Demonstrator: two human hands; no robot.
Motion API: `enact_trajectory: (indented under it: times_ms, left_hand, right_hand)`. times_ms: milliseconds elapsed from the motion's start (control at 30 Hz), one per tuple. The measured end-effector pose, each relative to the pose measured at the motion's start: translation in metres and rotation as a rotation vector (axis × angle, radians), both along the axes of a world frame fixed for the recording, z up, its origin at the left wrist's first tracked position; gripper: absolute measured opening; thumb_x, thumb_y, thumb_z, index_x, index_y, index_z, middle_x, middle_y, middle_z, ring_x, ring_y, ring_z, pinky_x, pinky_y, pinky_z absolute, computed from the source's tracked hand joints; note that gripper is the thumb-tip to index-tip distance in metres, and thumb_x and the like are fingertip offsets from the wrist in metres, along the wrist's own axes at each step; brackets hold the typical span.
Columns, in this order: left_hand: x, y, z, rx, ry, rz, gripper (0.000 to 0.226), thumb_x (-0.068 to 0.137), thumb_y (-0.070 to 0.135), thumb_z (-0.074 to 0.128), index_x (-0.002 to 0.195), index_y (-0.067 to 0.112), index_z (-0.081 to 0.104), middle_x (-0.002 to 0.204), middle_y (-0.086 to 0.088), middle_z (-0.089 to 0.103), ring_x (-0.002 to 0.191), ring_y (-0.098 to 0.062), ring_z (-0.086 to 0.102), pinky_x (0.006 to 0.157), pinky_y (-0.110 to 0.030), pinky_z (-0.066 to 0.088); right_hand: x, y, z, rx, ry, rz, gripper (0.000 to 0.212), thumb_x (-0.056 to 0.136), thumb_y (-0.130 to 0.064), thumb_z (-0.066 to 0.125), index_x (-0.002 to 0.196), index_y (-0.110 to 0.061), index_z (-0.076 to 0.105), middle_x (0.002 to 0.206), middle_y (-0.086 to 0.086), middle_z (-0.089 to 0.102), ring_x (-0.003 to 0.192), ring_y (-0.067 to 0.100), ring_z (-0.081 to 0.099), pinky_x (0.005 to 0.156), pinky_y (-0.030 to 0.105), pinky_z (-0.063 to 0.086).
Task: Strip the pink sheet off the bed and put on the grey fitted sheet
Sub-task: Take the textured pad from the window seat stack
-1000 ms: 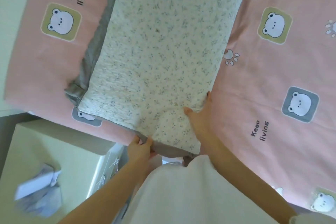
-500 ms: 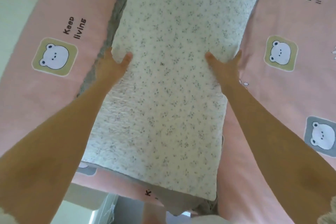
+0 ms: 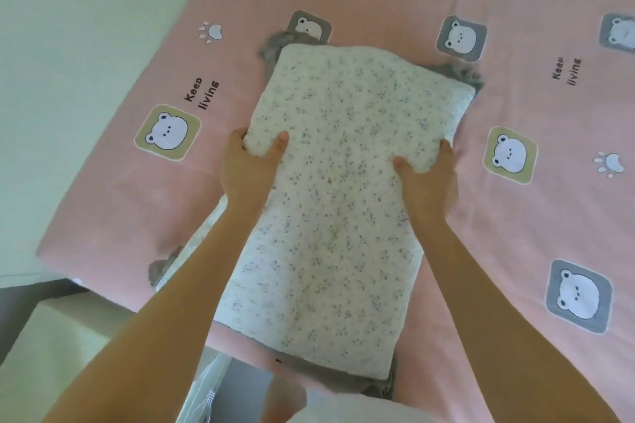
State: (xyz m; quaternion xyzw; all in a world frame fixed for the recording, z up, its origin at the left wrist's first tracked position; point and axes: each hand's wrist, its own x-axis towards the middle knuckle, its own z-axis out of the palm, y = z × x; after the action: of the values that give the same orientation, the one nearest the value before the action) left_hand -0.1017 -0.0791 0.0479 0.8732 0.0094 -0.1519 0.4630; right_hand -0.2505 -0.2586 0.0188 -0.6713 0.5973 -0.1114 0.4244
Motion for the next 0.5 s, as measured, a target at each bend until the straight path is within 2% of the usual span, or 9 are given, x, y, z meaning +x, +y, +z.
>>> enact_trajectory:
  times_ms: [133, 233, 300, 367, 433, 500]
  left_hand:
    - [-0.042, 0.053, 0.061, -0.026, 0.023, 0.064, 0.059, 0.066, 0.054, 0.076, 0.109, 0.019, 0.055, 0.103, 0.004, 0.066, 0.094, -0.017, 0.065, 0.083, -0.041, 0.055]
    - [-0.08, 0.093, 0.106, 0.01, -0.01, 0.113, 0.044, 0.075, 0.041, 0.076, 0.105, 0.017, 0.056, 0.092, 0.009, 0.063, 0.086, -0.015, 0.063, 0.069, -0.028, 0.052]
    - [-0.106, 0.118, 0.136, 0.057, -0.056, 0.178, 0.039, 0.078, 0.039, 0.073, 0.106, 0.016, 0.057, 0.088, 0.01, 0.062, 0.079, -0.012, 0.061, 0.061, -0.022, 0.047]
    - [-0.133, 0.145, 0.161, 0.105, -0.108, 0.283, 0.041, 0.079, 0.042, 0.07, 0.109, 0.016, 0.059, 0.09, 0.007, 0.065, 0.079, -0.014, 0.062, 0.06, -0.021, 0.046]
    - [-0.164, 0.172, 0.184, 0.134, -0.148, 0.398, 0.043, 0.08, 0.044, 0.069, 0.111, 0.016, 0.06, 0.09, 0.005, 0.066, 0.078, -0.014, 0.063, 0.059, -0.024, 0.048]
    - [-0.198, 0.199, 0.206, 0.163, -0.176, 0.487, 0.043, 0.08, 0.043, 0.068, 0.112, 0.016, 0.059, 0.089, 0.005, 0.065, 0.071, -0.008, 0.06, 0.054, -0.022, 0.044]
  right_hand:
    - [-0.035, 0.031, 0.052, 0.058, -0.063, 0.086, 0.08, 0.078, -0.041, 0.072, 0.145, -0.022, 0.031, 0.138, -0.003, 0.048, 0.126, 0.02, 0.047, 0.104, 0.041, 0.04]
    - [-0.056, 0.059, 0.089, 0.134, -0.138, 0.172, 0.077, 0.08, -0.033, 0.073, 0.145, -0.018, 0.032, 0.139, -0.001, 0.046, 0.127, 0.019, 0.045, 0.106, 0.033, 0.036]
    - [-0.066, 0.08, 0.112, 0.167, -0.166, 0.243, 0.081, 0.076, -0.039, 0.074, 0.144, -0.02, 0.034, 0.139, -0.002, 0.045, 0.127, 0.019, 0.044, 0.108, 0.041, 0.037]
    - [-0.076, 0.101, 0.132, 0.17, -0.15, 0.348, 0.086, 0.07, -0.052, 0.072, 0.142, -0.024, 0.035, 0.138, -0.004, 0.046, 0.126, 0.019, 0.046, 0.104, 0.047, 0.04]
    - [-0.085, 0.123, 0.146, 0.198, -0.169, 0.436, 0.09, 0.062, -0.063, 0.07, 0.139, -0.029, 0.036, 0.134, -0.008, 0.051, 0.121, 0.018, 0.052, 0.099, 0.048, 0.045]
    - [-0.096, 0.148, 0.162, 0.226, -0.196, 0.521, 0.088, 0.062, -0.06, 0.07, 0.137, -0.03, 0.036, 0.128, -0.009, 0.054, 0.114, 0.016, 0.057, 0.096, 0.046, 0.049]
